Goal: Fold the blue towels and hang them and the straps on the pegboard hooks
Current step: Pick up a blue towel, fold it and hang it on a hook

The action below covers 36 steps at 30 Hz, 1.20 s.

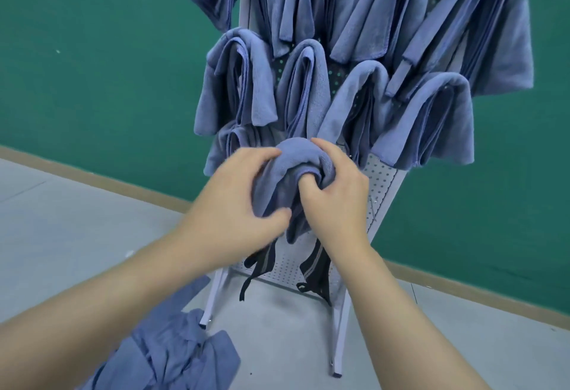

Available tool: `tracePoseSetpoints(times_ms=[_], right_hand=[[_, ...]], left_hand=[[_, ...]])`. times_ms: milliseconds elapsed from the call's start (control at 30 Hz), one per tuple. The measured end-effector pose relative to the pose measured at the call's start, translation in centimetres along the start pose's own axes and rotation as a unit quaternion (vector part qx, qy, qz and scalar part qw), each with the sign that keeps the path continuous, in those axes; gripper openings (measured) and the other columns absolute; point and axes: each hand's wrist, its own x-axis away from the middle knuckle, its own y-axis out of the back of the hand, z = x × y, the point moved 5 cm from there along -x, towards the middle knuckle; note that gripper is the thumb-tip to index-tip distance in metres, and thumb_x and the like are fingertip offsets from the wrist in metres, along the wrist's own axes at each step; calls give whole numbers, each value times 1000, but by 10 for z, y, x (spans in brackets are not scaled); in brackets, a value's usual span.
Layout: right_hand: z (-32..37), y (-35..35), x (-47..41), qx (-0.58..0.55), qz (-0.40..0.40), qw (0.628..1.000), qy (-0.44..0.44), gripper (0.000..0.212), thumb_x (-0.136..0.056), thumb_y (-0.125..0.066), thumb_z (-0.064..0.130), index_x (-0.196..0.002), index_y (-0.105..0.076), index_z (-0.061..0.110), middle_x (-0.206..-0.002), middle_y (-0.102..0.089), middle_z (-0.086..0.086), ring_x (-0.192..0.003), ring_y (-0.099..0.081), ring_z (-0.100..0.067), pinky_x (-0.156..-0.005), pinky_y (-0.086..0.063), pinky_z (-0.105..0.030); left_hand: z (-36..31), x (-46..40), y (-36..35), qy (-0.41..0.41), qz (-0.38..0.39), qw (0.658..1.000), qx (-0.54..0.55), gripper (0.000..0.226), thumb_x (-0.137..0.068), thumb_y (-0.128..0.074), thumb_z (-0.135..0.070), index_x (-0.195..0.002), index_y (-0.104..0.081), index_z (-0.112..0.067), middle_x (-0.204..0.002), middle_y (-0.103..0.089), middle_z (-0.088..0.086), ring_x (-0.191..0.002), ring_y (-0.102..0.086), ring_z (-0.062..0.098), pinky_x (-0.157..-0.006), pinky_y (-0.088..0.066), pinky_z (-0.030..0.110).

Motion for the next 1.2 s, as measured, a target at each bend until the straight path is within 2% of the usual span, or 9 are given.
tracePoseSetpoints(times_ms=[133, 333, 433, 567, 700, 833, 1033, 1133, 1200], right_hand=[[-10, -7, -23, 6, 22, 999, -24, 49, -72, -44, 45, -111, -71, 32, -105, -72, 11, -103, -66, -17, -90, -55, -43], [-33, -21, -54, 19, 25, 999, -16, 37, -87, -46, 26, -117, -66, 31, -111, -68, 6, -104, -62, -22, -88, -53, -48], [-45, -28, -73, 37, 28, 999, -10, 37, -95, -48, 14, -126, -62, 27, -120, -64, 1, -109, -59, -25, -92, -52, -50], [-55, -40, -86, 66, 39, 997, -20, 25, -99, -49, 6, -120, -59, 16, -118, -59, -6, -103, -56, -29, -87, -49, -51], [-70, -48, -81, 65, 43, 996, -37, 24, -99, -48, 7, -121, -57, 15, -117, -60, -8, -104, -57, -32, -87, -49, -52], [-69, -55, -80, 72, 63, 995, -23, 27, -100, -50, 12, -126, -56, 16, -116, -60, -9, -105, -57, -33, -89, -48, -53], [-60, -57, -83, 149, 83, 985, -10, 43, -101, -52, 23, -144, -49, 25, -131, -57, -7, -117, -56, -31, -97, -48, -49], [-66, -62, -81, 167, 99, 981, -29, 50, -102, -51, 23, -152, -44, 28, -138, -56, -7, -124, -55, -33, -101, -45, -48], [-70, -65, -74, 157, 102, 982, -40, 55, -103, -50, 22, -156, -39, 29, -136, -57, -10, -123, -56, -33, -100, -46, -47]], left_hand=[[9, -21, -35, -40, -66, 995, -58, 63, -82, -71, -25, -141, -50, -23, -133, -55, -9, -129, -49, 11, -105, -44, 33], [28, -89, -41, -22, -136, 990, -17, 31, -91, -55, -13, -119, -66, -23, -113, -66, -9, -107, -59, 11, -95, -49, 39], [36, -114, -32, -46, -131, 990, -28, 35, -92, -51, -12, -118, -69, -25, -107, -69, -11, -103, -62, 11, -90, -51, 34], [49, -137, -38, -55, -90, 993, -46, 35, -95, -52, -3, -119, -70, -20, -92, -63, -22, -86, -56, -10, -74, -39, 8], [52, -136, -48, -51, -82, 995, -8, 38, -96, -51, 2, -118, -73, -19, -86, -67, -25, -78, -58, -12, -69, -39, 7], [67, -137, -49, 27, -53, 995, 76, 32, -101, -49, -5, -110, -74, -22, -61, -65, -18, -56, -53, -3, -59, -42, 13], [95, -138, -52, 145, -49, 972, 179, 25, -101, -49, -4, -102, -72, -12, -97, -74, 3, -90, -67, 11, -86, -52, 26], [99, -128, -65, 146, -39, 979, 138, 22, -105, -51, -11, -100, -69, -23, -91, -75, -4, -80, -67, -1, -72, -52, 12], [104, -119, -77, 160, -13, 981, 110, 20, -105, -55, -19, -87, -65, -19, -77, -69, -2, -64, -60, 3, -60, -48, 18]])
